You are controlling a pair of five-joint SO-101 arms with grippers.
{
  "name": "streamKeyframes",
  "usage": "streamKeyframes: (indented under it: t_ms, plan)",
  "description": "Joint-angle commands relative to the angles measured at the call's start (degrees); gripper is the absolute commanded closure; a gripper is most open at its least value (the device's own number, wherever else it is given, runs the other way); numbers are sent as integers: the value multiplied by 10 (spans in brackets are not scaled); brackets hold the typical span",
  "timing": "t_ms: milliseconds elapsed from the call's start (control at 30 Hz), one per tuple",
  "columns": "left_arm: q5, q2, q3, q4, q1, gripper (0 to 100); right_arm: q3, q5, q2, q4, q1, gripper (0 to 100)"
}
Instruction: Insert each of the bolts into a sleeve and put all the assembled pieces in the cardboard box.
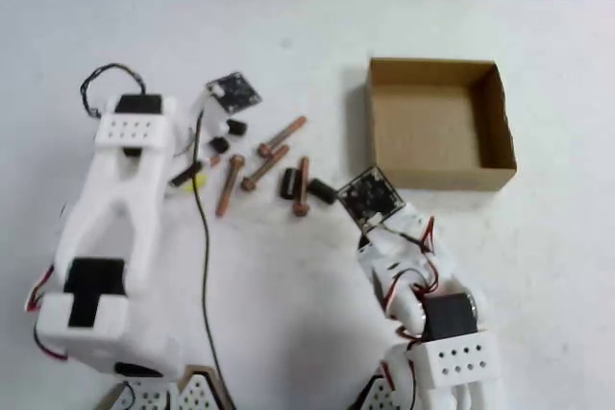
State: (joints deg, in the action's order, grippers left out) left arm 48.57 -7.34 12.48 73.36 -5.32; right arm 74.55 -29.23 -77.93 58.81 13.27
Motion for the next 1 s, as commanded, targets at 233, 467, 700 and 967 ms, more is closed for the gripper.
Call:
streamKeyframes:
  t_ms: [233, 467, 700, 967]
  plan:
    - [58, -142, -146, 5, -44, 849, -6, 4, -6, -15, -4, 982]
    - [58, -182, -156, 6, -45, 852, -6, 4, -6, -15, -4, 982]
    - [62, -186, -155, 18, -55, 854, -6, 2, -6, -15, -4, 982]
    - [107, -200, -156, 57, -55, 854, -6, 2, -6, -15, -4, 982]
